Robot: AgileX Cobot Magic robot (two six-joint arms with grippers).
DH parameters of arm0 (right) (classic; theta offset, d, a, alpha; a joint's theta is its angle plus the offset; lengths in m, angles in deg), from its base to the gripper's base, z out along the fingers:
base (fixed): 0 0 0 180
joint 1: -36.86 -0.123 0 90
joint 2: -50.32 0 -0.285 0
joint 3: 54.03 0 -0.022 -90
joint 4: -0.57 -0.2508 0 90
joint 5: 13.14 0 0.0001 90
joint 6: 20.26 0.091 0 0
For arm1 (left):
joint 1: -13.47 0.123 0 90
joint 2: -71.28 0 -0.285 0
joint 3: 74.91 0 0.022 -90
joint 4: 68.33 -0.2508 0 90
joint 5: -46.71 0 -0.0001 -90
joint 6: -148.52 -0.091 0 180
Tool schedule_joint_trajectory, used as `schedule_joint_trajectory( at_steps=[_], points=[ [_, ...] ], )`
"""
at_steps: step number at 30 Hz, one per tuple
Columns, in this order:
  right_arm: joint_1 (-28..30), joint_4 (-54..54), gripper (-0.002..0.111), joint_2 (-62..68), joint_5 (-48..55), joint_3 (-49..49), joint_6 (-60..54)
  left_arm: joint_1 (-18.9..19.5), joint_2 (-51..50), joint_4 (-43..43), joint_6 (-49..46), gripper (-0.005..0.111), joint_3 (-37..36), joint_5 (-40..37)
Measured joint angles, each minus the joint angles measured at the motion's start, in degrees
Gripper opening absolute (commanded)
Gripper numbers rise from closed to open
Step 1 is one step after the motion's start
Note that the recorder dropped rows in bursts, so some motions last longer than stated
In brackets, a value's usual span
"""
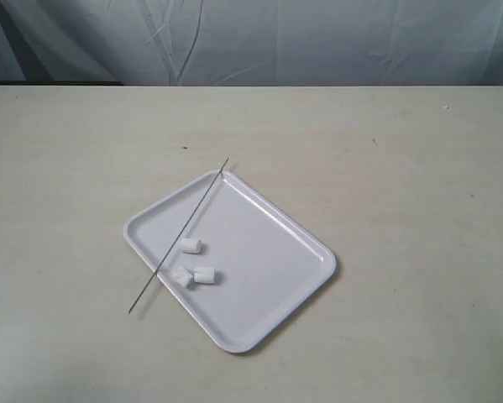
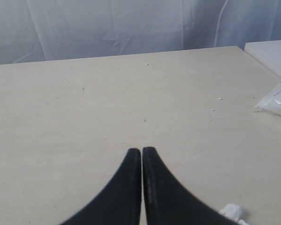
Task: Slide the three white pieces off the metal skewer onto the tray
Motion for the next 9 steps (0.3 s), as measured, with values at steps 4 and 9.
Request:
schedule_joint_trajectory(
  at_steps=[4,9],
  points=[
    [0.0,0.0,0.001,0.0,0.0,0.0,0.0,0.0,0.0,-1.1,0.0,0.0,0.0,0.0],
    [0.0,0.0,0.001,0.0,0.0,0.0,0.1,0.0,0.0,-1.7,0.0,0.0,0.0,0.0]
  ],
)
